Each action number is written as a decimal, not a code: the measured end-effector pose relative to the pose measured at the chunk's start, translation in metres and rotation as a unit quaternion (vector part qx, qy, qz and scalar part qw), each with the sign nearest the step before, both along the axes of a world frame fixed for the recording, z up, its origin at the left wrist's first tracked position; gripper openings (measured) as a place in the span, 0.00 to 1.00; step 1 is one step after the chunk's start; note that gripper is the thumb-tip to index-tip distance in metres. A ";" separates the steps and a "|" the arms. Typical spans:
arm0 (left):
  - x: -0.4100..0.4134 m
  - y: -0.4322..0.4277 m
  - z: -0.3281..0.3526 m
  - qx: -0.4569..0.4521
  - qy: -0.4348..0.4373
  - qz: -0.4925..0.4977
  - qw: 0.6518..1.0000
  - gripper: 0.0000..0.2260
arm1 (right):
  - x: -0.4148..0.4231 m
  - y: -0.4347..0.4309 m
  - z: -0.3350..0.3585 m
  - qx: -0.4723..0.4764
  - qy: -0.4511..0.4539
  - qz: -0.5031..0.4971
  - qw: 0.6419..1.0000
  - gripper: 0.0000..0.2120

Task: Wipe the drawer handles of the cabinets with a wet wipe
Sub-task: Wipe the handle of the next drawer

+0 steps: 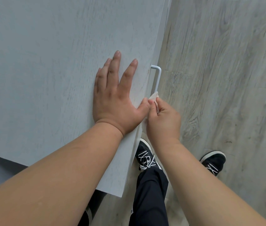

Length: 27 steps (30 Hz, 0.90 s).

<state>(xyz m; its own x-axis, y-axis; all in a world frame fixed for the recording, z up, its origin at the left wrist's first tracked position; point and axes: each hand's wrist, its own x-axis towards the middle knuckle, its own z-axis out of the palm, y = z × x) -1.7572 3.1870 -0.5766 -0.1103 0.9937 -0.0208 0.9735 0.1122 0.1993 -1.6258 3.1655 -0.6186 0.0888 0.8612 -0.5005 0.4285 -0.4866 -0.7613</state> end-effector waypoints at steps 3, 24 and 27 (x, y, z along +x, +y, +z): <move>0.000 0.000 0.000 -0.001 0.000 0.001 1.000 0.38 | 0.003 0.012 0.001 -0.005 0.012 -0.014 1.000 0.10; -0.023 -0.042 0.001 -0.039 0.031 -0.102 0.994 0.41 | 0.026 0.023 0.006 0.067 0.005 0.061 0.996 0.03; -0.023 -0.042 0.002 -0.035 0.031 -0.100 0.994 0.40 | 0.021 0.013 0.004 0.076 -0.016 0.071 0.995 0.02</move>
<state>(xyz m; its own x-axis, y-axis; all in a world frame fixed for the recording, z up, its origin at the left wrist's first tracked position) -1.7804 3.1452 -0.5750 0.0866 0.9922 -0.0899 0.9877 -0.0738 0.1377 -1.6052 3.1790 -0.6148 -0.0244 0.9315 -0.3630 0.5096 -0.3009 -0.8061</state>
